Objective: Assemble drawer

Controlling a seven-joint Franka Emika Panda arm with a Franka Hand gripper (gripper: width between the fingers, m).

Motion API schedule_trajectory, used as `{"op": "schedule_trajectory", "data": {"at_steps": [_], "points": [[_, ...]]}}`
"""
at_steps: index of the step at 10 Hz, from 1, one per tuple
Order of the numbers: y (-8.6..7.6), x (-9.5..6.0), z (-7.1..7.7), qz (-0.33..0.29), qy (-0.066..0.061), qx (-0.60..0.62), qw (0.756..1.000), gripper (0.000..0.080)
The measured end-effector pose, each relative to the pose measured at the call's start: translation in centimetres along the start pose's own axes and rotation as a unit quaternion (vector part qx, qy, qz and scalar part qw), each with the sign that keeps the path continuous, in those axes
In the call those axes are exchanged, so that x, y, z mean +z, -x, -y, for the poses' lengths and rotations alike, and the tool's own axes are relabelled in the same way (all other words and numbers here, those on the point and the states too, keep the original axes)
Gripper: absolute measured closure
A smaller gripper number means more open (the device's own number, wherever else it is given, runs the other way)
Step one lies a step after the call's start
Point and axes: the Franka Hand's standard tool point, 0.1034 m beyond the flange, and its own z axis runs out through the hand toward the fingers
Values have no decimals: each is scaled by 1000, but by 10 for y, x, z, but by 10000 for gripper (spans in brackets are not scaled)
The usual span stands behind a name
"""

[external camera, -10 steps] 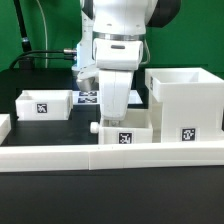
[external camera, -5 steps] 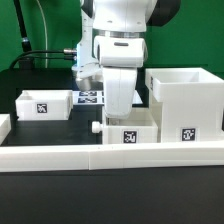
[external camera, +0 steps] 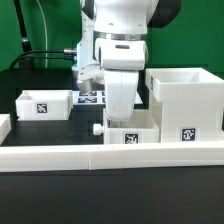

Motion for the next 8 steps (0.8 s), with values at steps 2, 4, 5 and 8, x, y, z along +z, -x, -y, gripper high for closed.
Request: {"op": "schedule_trajectory", "data": {"at_steps": [2,4,5,8], "points": [[-1,-1,-4,0,0,1,1000,757],[-1,0,-2,0,3,2,1000,757],[-1,0,-2,0,3,2,1000,757],[-3,1,-2,-5,22,9,1000,757]]}}
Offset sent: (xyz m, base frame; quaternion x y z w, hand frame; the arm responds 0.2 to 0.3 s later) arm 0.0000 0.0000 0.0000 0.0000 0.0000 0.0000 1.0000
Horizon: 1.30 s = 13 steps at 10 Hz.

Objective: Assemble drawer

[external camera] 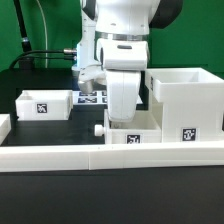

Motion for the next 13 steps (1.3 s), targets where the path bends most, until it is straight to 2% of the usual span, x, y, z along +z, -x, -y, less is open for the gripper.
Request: {"op": "schedule_trajectory", "data": {"at_steps": [2,11,13], "points": [[0,1,0,-2,8,1,1000,757],[-3,1,0,1,7,11,1000,756],[-6,1,2,2,3,14,1000,755]]}}
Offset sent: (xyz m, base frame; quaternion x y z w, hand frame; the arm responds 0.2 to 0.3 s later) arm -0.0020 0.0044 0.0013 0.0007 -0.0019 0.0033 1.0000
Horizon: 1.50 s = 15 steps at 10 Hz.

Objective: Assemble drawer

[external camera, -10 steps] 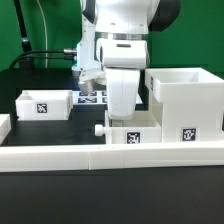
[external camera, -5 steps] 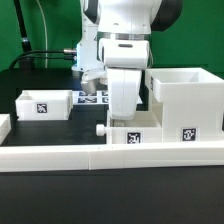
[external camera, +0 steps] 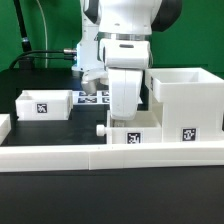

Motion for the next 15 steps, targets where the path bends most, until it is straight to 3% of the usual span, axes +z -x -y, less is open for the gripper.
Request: {"op": "schedule_trajectory", "data": {"at_steps": [8,10,15], "points": [[1,0,1,2,-2,0,1000,755],[1,0,1,8,-14,1,1000,755],[4,0,2,10,-22,3,1000,755]]}}
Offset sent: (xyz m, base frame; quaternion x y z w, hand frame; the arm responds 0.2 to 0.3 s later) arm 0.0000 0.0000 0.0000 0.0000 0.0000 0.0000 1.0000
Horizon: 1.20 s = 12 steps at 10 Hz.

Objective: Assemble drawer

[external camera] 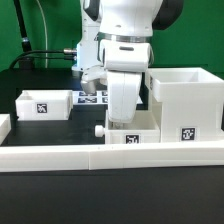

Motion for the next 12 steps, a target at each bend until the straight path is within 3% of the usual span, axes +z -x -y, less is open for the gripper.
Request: {"op": "schedule_trajectory", "data": {"at_steps": [12], "points": [[0,1,3,1,-5,-10,1000,755]]}}
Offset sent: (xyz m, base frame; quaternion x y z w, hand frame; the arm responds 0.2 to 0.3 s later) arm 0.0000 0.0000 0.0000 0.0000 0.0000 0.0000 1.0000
